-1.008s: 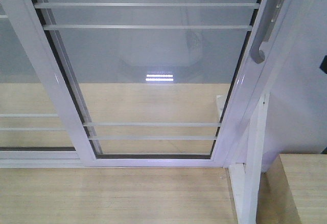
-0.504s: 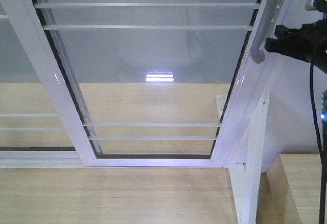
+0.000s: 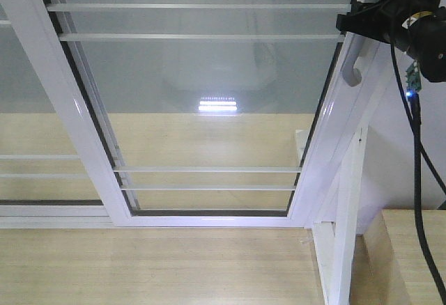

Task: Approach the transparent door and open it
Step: 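Close the right gripper around the grey door handle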

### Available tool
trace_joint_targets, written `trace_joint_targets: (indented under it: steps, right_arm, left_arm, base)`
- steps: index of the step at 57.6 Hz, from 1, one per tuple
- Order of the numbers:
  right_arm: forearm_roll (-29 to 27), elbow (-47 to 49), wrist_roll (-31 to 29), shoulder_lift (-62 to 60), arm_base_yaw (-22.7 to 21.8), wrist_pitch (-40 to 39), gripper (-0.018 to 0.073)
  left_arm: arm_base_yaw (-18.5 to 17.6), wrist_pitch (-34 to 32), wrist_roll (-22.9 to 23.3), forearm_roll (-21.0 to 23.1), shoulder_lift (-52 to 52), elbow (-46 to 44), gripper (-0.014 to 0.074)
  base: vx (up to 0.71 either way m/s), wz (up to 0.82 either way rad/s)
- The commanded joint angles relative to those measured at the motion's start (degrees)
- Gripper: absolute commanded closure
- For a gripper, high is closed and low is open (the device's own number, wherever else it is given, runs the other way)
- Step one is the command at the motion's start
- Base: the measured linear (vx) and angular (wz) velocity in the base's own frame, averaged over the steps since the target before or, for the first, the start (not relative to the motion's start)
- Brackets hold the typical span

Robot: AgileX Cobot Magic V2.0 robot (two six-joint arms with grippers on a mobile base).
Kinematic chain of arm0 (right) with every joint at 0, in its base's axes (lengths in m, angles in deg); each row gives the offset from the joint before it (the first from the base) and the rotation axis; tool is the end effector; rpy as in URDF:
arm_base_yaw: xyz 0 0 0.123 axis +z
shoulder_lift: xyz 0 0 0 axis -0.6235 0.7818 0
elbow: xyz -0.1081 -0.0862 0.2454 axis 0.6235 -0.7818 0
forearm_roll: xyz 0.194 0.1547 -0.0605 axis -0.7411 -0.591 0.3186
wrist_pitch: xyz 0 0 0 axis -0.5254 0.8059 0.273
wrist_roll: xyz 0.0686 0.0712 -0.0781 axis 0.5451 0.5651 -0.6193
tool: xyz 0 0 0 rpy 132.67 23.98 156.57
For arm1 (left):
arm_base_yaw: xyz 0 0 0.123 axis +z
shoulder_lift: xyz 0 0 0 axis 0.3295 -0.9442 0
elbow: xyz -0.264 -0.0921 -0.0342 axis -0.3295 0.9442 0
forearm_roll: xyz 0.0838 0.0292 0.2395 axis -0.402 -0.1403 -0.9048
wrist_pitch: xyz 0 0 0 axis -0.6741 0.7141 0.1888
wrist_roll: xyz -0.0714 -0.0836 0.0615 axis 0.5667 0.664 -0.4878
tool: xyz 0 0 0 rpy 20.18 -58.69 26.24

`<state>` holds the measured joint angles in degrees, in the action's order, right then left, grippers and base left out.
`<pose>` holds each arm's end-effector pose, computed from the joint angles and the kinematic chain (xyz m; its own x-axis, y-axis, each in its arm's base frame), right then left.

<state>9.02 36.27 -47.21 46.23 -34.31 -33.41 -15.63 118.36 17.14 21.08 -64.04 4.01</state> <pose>0.4356 0.0288 0.2553 -0.2734 -0.0413 -0.9610 -0.0518 0.9983 -0.0281 0.1999 0.0193 0.2884 -0.5840 -0.2486 -0.7728 -0.2329 0.9632 -0.1338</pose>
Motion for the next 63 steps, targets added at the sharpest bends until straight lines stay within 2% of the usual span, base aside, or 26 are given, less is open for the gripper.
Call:
trace_joint_targets:
  steps: [1,24,39,63]
  right_arm:
    - [0.74,3.46,-0.53,-0.70,-0.10,-5.00,0.0138]
    - [0.49,4.01,-0.05,1.30,-0.03,-8.21,0.0260]
    - [0.73,4.01,3.47,1.30,0.67,-12.44,0.0265]
    - [2.30,4.01,2.69,1.34,9.11,-18.20,0.0265]
  left_arm:
    - [-0.19,-4.41,-0.08,0.12,0.41,-1.71,0.0247]
    - [-0.19,-4.52,-0.08,0.12,0.41,-1.71,0.0247]
    - [-0.19,-4.91,-0.08,0.12,0.41,-1.71,0.0247]
    - [-0.19,-4.85,-0.08,-0.12,0.41,-1.71,0.0247]
  base:
    - [0.00,0.00]
    - [0.00,0.00]
    - [0.00,0.00]
    - [0.00,0.00]
